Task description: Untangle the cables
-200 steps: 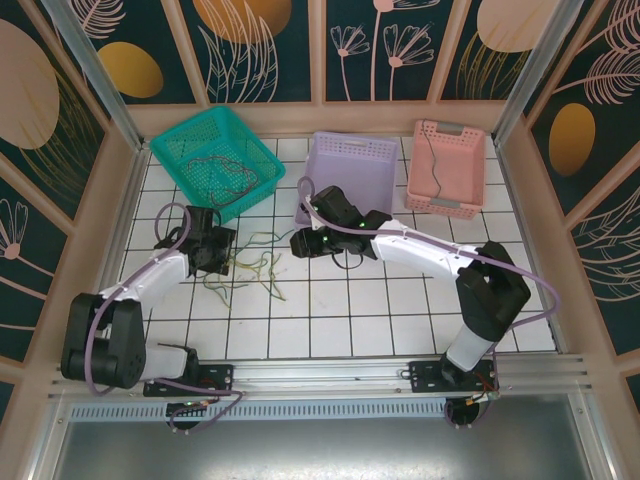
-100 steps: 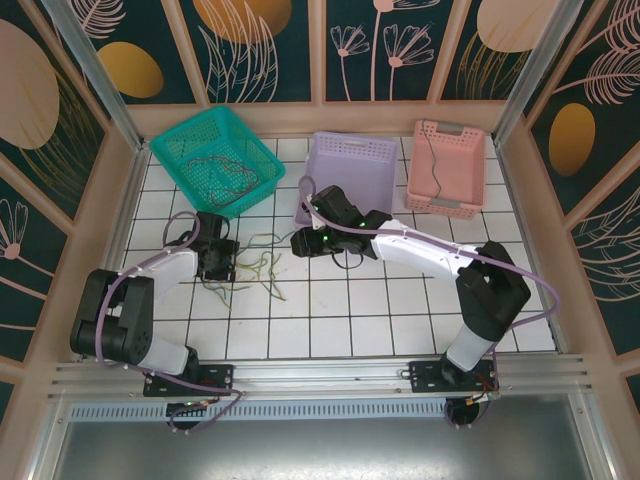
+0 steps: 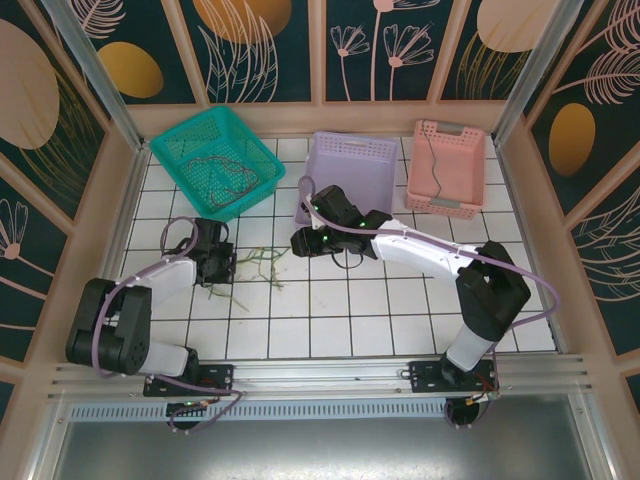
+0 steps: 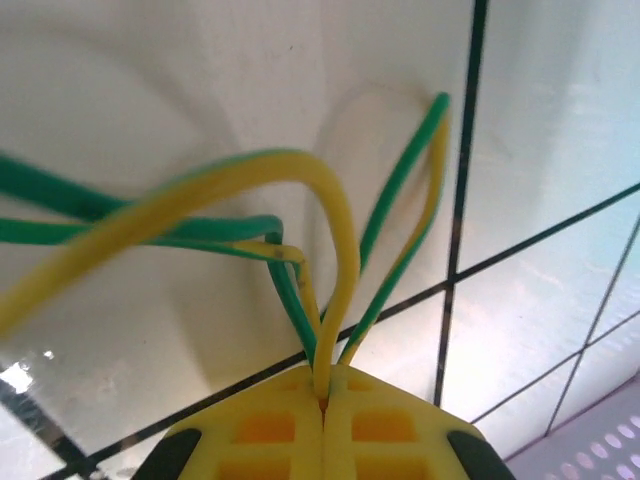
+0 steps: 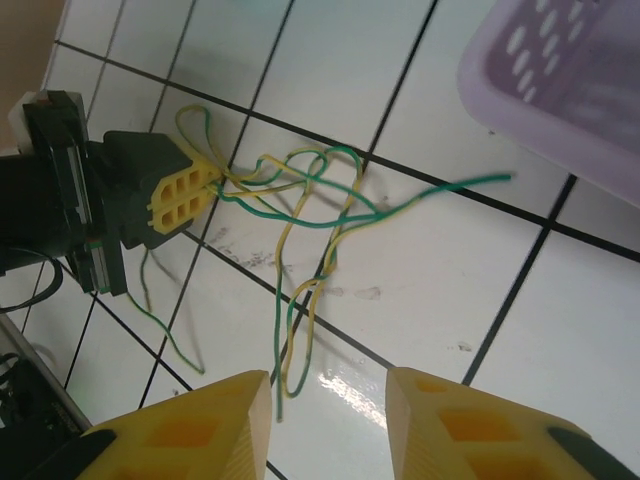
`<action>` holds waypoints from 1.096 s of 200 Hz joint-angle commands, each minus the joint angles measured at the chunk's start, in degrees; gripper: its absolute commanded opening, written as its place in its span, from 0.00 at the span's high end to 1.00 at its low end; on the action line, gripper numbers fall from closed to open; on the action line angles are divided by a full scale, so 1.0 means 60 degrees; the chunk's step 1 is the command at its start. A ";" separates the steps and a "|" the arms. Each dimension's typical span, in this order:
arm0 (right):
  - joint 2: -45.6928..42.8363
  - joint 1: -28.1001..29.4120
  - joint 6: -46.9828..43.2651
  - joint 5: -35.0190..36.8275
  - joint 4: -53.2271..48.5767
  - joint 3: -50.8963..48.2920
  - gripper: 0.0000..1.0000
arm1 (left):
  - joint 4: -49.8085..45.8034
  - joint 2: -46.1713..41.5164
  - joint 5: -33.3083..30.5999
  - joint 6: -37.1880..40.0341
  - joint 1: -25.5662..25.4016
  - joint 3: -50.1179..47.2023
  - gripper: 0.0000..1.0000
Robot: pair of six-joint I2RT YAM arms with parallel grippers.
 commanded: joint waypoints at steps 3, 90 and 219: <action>-0.0149 0.0026 -0.0650 -0.0747 0.0684 0.0123 0.66 | -0.0651 -0.0757 -0.0248 0.0784 -0.0034 0.0125 1.00; 0.1055 0.0727 -0.4967 -0.2554 0.1717 0.0919 0.59 | -0.3198 -0.1146 0.0539 0.3461 -0.0038 0.1935 1.00; 0.3601 0.0920 -0.4566 -0.3253 0.1127 0.2701 0.76 | -0.3111 -0.0871 0.0767 0.3609 -0.0120 0.2352 1.00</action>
